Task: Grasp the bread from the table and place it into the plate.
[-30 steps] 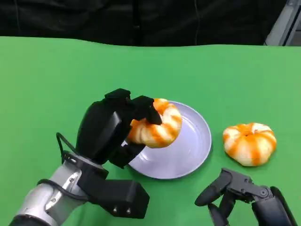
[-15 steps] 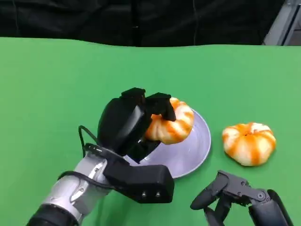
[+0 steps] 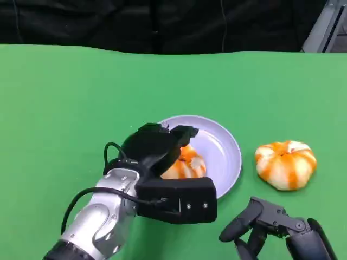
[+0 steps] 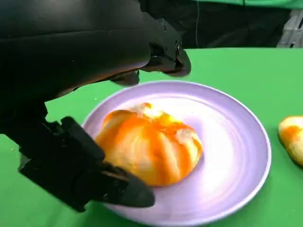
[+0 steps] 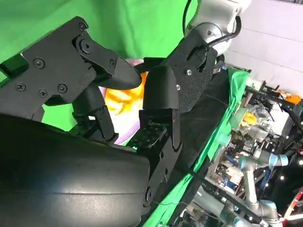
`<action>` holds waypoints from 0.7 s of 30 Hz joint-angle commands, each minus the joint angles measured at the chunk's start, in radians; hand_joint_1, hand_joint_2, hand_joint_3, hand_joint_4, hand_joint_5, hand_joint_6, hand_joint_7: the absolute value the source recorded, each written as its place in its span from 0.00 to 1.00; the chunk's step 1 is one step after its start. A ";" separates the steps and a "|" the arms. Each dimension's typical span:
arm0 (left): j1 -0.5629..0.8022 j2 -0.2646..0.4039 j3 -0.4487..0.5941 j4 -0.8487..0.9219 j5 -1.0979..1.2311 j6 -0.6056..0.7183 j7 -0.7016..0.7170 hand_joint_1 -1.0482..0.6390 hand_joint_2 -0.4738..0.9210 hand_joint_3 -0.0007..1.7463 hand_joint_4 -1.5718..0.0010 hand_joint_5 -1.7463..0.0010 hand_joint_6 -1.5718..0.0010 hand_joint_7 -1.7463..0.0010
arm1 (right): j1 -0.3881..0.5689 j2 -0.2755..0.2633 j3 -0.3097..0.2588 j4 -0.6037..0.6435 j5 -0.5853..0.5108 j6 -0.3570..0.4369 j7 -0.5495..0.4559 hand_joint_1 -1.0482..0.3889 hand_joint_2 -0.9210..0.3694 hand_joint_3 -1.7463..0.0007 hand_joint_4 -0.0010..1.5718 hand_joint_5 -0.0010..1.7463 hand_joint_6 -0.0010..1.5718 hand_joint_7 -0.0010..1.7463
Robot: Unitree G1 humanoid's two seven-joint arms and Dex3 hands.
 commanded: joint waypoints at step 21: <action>0.155 0.242 0.118 -0.411 -0.220 0.057 -0.396 0.10 1.00 0.24 1.00 1.00 1.00 1.00 | 0.001 -0.006 0.002 -0.025 -0.007 0.012 0.001 0.62 0.40 0.31 0.55 0.91 0.47 0.68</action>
